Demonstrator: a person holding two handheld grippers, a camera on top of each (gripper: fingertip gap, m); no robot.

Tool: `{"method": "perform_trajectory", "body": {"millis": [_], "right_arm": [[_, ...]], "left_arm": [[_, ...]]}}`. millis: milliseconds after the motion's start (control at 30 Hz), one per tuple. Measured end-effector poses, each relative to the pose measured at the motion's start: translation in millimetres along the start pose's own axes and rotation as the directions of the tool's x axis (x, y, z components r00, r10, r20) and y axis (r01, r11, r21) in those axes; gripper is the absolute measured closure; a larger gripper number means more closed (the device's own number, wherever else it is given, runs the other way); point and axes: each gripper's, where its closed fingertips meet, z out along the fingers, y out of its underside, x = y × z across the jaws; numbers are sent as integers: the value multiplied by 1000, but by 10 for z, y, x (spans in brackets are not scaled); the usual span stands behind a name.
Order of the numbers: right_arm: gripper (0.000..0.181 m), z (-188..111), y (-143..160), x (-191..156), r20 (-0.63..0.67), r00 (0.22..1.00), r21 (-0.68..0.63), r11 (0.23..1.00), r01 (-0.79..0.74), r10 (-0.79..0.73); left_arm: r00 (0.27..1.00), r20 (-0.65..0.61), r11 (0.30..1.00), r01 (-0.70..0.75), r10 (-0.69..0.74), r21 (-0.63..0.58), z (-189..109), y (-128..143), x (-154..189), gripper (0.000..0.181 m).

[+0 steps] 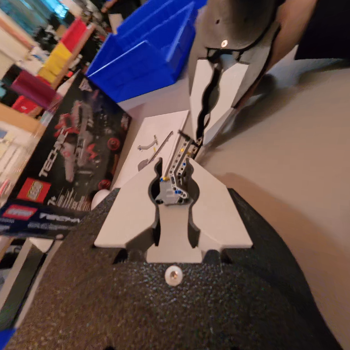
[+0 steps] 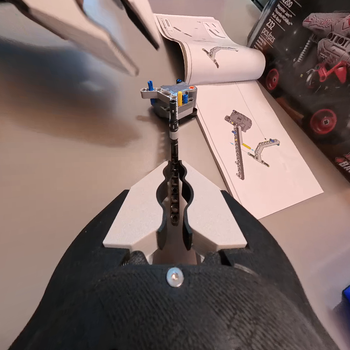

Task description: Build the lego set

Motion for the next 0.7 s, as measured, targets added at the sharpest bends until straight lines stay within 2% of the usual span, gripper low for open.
{"method": "perform_trajectory", "body": {"millis": [100, 300, 467, 700], "right_arm": [[177, -3, -9, -1, -3, 1000, -1, 1000, 14, -14], [177, -18, -39, -8, -16, 998, 5, 998, 67, -67], [177, -43, -62, 1, -25, 996, 23, 996, 83, -83], [177, -53, -111, -9, -30, 994, 48, 993, 111, -110]], "left_arm": [[993, -90, 996, -79, 76, -38, 124, -144, 21, 150], [953, -287, 985, -133, 97, -107, 330, -179, 129, 157], [945, -297, 963, -196, 135, -186, 373, -70, 91, 171], [937, -326, 965, -190, 123, -182, 388, -75, 133, 166]]}}
